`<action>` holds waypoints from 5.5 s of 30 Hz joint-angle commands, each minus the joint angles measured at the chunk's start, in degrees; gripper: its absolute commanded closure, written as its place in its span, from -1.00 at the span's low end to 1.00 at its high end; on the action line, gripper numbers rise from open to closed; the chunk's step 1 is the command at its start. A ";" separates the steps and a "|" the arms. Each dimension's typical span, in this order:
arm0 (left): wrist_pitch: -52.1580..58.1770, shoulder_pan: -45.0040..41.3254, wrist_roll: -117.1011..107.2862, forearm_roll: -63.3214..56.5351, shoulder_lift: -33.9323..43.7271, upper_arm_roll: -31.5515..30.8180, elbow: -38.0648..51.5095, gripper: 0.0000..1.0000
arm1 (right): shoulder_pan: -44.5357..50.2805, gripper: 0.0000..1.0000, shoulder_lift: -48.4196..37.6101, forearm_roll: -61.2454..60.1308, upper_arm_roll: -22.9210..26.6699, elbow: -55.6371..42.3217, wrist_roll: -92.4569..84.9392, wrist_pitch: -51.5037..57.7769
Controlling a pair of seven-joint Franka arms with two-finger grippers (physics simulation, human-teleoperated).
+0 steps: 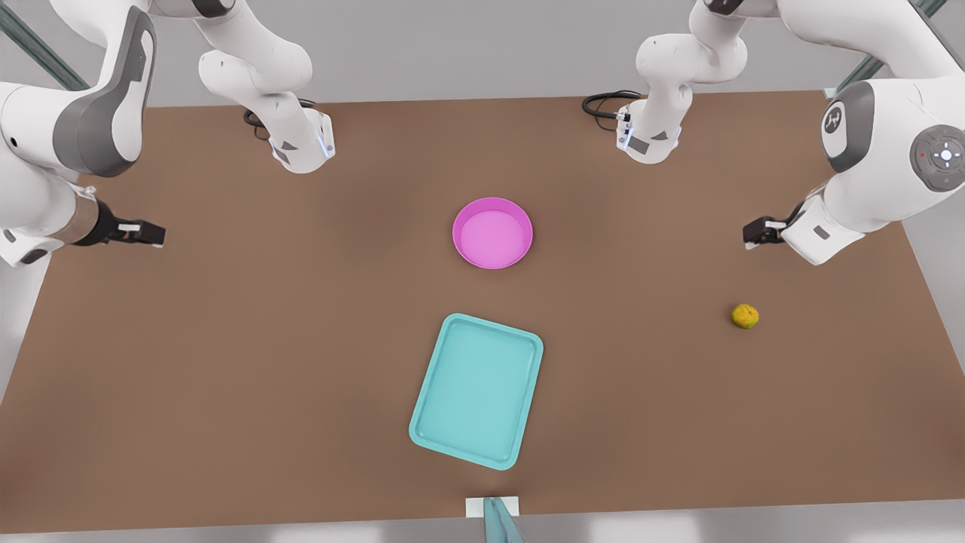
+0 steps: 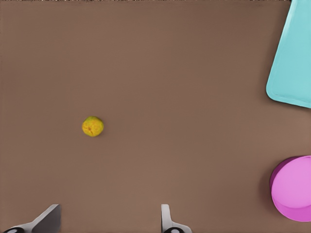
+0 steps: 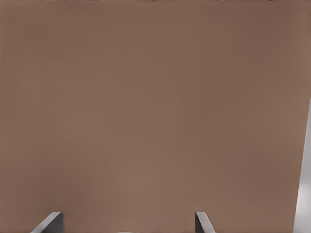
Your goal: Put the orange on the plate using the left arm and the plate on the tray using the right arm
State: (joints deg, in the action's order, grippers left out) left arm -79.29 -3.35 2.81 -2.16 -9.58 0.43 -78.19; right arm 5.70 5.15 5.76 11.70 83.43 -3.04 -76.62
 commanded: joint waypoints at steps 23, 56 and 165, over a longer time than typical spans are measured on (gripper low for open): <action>-41.38 11.79 20.31 -0.48 -24.43 5.55 -23.68 -1.00 | 0.54 -1.00 0.82 0.04 0.07 0.59 -1.97 -1.25; -15.81 -27.13 -23.10 0.84 -11.77 4.32 -14.45 -0.13 | 0.54 -1.00 1.35 -0.04 0.16 0.59 -1.88 -1.34; 4.67 -8.86 -8.70 7.08 -6.41 3.26 15.08 -1.00 | 27.17 0.57 20.60 -83.10 -27.35 40.06 -2.23 -70.68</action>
State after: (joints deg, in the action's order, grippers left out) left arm -74.43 -12.24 -6.11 4.95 -16.12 3.71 -63.12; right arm 33.21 25.79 -77.62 -15.65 123.72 -5.63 -147.41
